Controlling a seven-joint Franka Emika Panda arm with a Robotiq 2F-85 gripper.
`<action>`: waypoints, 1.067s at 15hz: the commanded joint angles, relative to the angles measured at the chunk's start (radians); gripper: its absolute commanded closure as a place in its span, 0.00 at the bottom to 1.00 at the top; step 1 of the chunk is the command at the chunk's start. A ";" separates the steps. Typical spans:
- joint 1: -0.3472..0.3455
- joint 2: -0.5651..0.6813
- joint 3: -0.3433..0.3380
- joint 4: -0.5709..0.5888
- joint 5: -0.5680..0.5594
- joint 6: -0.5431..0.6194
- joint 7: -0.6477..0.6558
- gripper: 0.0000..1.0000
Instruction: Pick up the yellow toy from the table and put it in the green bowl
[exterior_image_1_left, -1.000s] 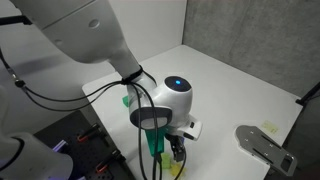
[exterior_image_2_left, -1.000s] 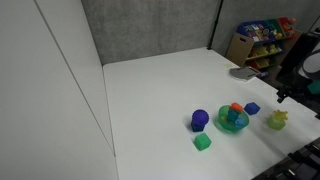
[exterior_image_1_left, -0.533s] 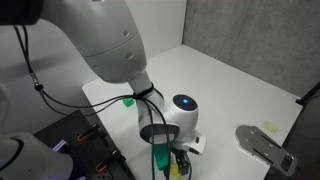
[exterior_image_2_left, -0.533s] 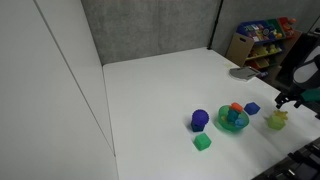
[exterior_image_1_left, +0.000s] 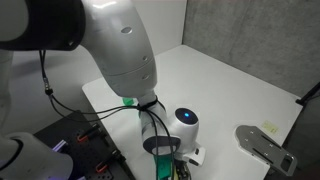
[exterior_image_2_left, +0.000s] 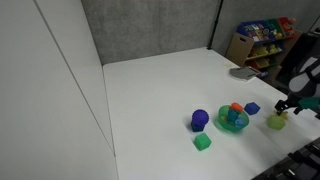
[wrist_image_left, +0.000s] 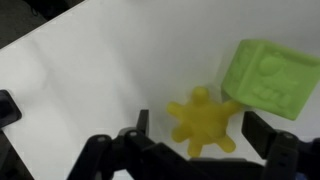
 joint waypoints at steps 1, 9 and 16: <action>-0.006 0.019 -0.003 0.029 -0.014 0.008 -0.017 0.07; 0.001 0.011 -0.001 0.029 -0.018 0.009 -0.017 0.66; 0.021 -0.030 -0.004 0.014 -0.020 -0.002 -0.008 1.00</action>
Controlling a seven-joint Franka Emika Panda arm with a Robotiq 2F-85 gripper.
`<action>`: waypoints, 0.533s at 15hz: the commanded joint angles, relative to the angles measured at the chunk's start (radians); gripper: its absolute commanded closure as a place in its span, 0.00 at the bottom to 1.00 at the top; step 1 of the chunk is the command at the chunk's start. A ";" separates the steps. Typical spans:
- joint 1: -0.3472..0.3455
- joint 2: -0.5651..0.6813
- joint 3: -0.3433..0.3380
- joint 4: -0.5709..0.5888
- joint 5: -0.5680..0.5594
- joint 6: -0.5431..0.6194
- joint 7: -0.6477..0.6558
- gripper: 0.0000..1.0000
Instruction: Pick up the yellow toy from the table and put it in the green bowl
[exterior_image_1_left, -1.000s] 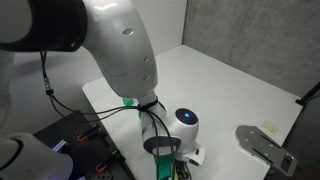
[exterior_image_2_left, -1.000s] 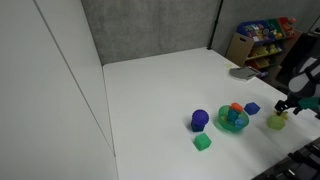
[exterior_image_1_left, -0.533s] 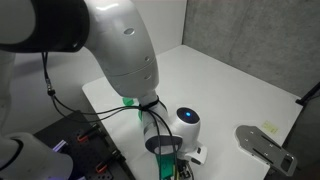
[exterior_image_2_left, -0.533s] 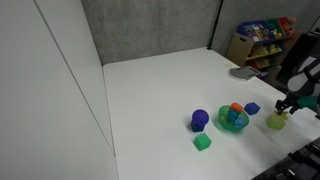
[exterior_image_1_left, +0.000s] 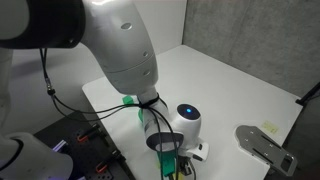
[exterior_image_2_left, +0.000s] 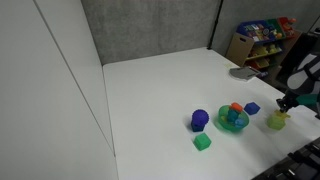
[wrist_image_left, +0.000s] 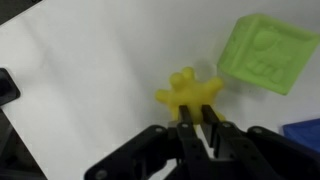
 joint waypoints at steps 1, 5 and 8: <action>0.014 -0.030 -0.006 -0.013 -0.014 -0.006 -0.006 1.00; 0.033 -0.063 -0.004 -0.024 -0.013 -0.022 -0.001 0.97; 0.058 -0.118 0.002 -0.033 -0.011 -0.043 0.006 0.97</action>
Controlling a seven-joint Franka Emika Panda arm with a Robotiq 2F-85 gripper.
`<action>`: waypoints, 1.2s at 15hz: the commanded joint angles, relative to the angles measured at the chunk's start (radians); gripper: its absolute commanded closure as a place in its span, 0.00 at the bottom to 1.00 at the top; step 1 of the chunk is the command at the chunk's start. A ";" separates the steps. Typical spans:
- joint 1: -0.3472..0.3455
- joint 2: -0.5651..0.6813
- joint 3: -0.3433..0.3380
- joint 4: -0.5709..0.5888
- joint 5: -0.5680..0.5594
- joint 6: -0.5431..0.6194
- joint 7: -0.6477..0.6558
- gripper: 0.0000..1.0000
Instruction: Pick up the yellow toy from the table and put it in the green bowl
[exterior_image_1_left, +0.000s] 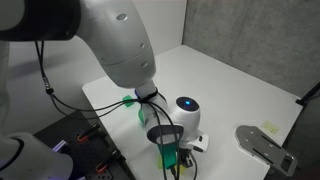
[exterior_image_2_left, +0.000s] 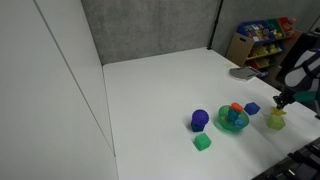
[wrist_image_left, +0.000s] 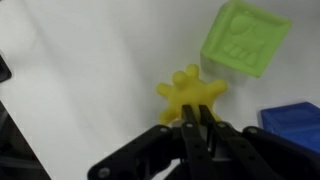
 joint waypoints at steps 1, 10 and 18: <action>0.031 -0.111 0.005 -0.035 -0.010 -0.049 0.009 0.97; 0.115 -0.420 0.111 -0.139 0.045 -0.250 -0.002 0.97; 0.157 -0.484 0.171 -0.233 0.156 -0.355 -0.040 0.97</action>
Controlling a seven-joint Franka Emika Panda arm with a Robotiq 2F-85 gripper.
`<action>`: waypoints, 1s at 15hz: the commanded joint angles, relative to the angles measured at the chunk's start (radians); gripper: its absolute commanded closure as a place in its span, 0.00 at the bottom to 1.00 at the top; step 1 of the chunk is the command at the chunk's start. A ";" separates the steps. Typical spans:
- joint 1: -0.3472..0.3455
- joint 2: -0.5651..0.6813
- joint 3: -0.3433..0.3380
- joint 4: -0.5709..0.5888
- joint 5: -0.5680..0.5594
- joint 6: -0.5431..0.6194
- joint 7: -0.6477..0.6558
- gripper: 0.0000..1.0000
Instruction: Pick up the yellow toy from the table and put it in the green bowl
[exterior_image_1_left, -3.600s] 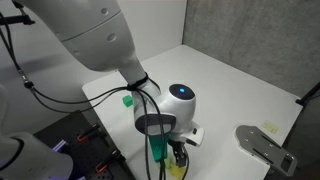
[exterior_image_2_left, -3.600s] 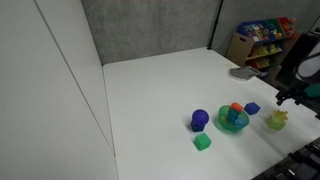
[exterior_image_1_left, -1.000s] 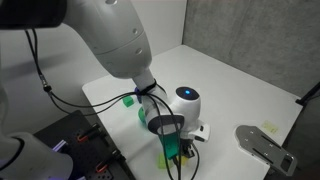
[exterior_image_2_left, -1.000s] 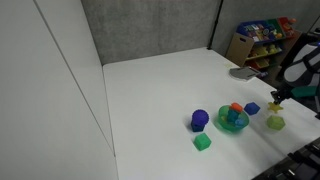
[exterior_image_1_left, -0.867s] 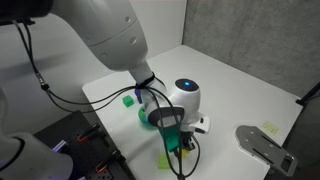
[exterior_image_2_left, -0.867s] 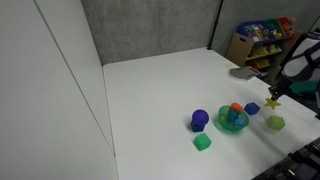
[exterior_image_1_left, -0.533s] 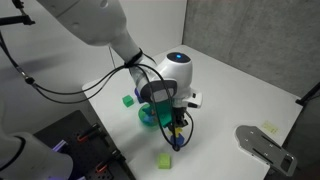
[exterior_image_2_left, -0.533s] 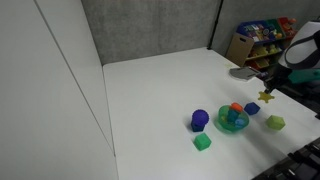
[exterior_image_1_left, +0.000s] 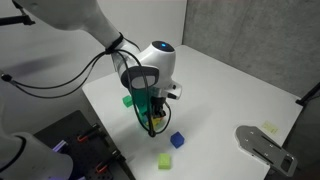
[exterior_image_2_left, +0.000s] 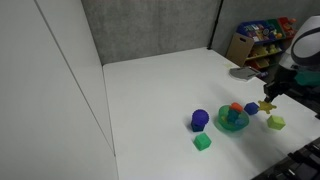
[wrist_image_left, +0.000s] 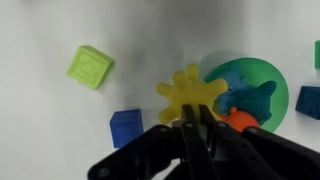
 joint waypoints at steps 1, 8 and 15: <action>0.015 -0.008 0.026 -0.038 0.073 -0.004 -0.045 0.97; 0.065 0.039 0.070 -0.035 0.071 0.015 -0.041 0.97; 0.104 0.125 0.066 0.000 -0.010 0.055 0.005 0.97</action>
